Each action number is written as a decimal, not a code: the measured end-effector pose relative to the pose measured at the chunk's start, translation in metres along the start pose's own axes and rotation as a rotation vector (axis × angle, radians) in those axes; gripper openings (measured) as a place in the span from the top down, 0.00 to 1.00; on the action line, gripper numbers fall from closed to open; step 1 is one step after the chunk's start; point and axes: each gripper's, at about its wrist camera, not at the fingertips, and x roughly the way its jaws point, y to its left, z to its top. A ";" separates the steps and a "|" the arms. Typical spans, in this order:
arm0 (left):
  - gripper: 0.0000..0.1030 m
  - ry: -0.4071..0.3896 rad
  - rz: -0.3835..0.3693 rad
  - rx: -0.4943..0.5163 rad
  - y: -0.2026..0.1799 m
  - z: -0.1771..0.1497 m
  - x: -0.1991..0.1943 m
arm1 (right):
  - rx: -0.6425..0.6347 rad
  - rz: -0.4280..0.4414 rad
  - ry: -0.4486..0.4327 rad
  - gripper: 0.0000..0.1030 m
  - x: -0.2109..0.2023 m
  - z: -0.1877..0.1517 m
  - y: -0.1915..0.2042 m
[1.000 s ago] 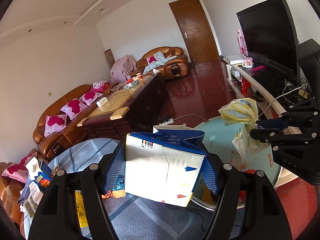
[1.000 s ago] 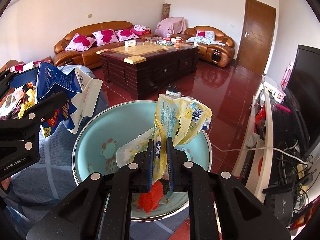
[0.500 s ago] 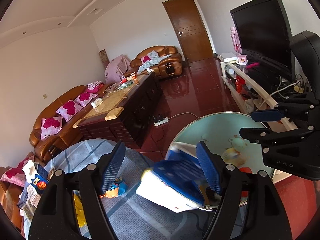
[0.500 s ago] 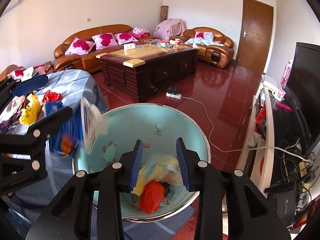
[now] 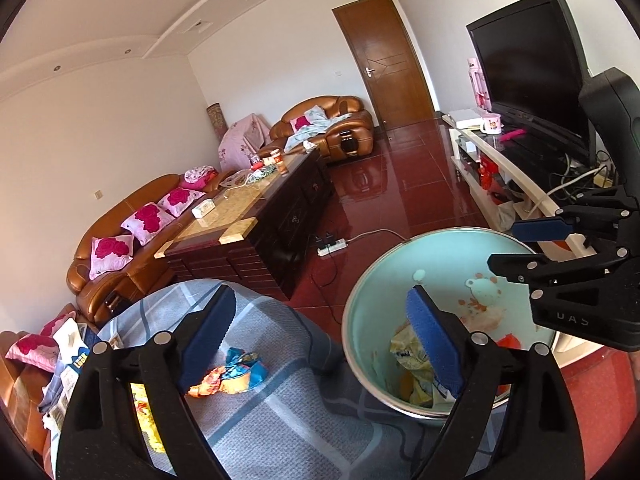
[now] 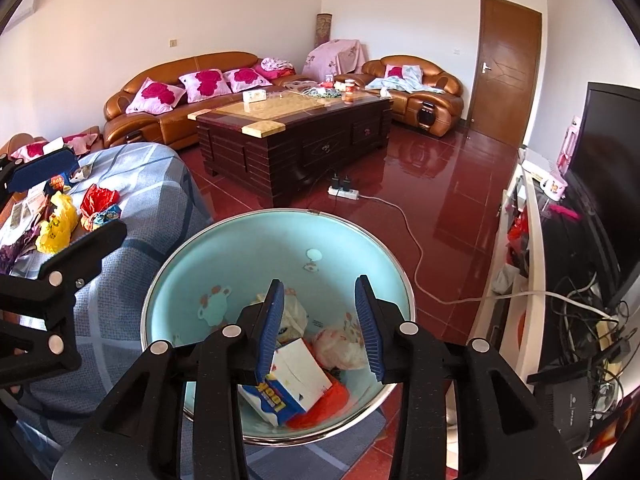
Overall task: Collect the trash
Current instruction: 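Carry carton and yellow bag over the teal bucket and open both tools, then grasp the purple wrapper with the left tool while the right tool grasps the red-orange bag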
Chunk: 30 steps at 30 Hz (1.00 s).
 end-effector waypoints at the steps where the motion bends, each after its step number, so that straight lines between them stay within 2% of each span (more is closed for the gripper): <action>1: 0.17 0.003 0.002 -0.003 0.002 0.000 0.000 | -0.001 0.001 0.001 0.64 0.000 0.000 0.000; 18: 0.16 0.023 0.068 -0.062 0.041 -0.010 -0.013 | -0.058 0.031 -0.016 0.64 -0.004 0.008 0.029; 24: 0.16 0.038 0.119 -0.102 0.066 -0.016 -0.023 | -0.089 0.054 -0.023 0.63 -0.004 0.013 0.049; 30: 0.12 0.047 0.220 -0.129 0.106 -0.040 -0.053 | -0.122 0.097 -0.028 0.63 0.000 0.018 0.079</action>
